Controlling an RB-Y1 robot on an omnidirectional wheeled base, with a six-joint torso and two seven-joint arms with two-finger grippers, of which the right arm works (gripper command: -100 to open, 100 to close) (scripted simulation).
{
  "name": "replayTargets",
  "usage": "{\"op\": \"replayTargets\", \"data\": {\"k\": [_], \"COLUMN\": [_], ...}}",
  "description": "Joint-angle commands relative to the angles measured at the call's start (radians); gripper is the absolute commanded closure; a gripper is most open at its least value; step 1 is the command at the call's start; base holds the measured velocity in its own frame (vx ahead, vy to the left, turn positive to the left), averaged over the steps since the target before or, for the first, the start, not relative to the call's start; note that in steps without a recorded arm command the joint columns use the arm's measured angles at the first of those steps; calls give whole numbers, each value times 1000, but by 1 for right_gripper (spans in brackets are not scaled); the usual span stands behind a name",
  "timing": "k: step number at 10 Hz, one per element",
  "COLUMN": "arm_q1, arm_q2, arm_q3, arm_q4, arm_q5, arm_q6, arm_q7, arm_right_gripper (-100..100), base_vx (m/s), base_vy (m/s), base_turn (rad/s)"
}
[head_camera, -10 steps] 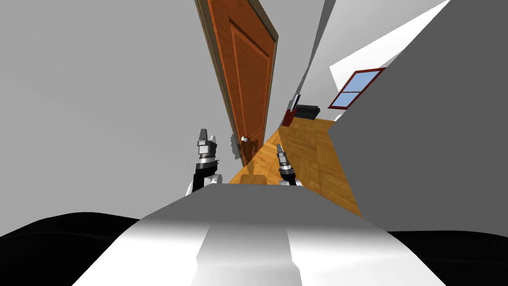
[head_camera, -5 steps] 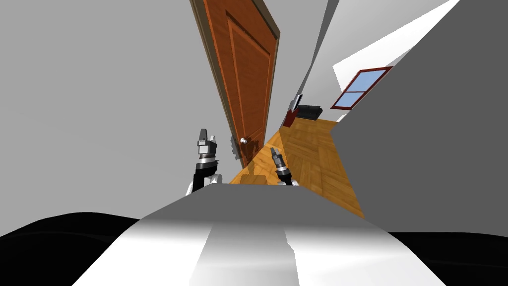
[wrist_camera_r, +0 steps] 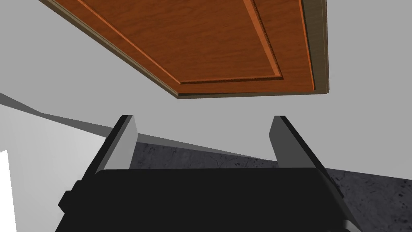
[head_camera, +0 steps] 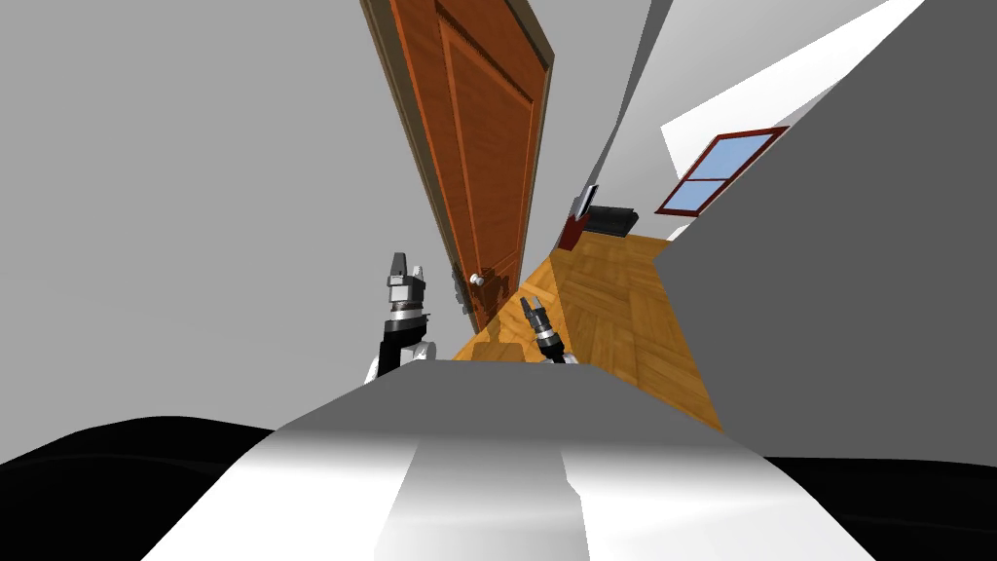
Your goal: Pull the door open
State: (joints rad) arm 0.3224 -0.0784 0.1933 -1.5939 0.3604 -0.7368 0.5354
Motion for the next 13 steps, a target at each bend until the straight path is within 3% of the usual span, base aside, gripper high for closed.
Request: {"op": "replayTargets", "data": {"k": [1, 13], "arm_q1": [-16, -106], "arm_q2": [0, 20], "arm_q3": [10, 79], "arm_q4": [42, 339], "arm_q5": [22, 177], "arm_q6": [-4, -52], "arm_q7": [38, 298], "arm_right_gripper": [-100, -100], "base_vx": [101, 95], "base_vy": [-36, -28], "base_turn": [38, 35]}}
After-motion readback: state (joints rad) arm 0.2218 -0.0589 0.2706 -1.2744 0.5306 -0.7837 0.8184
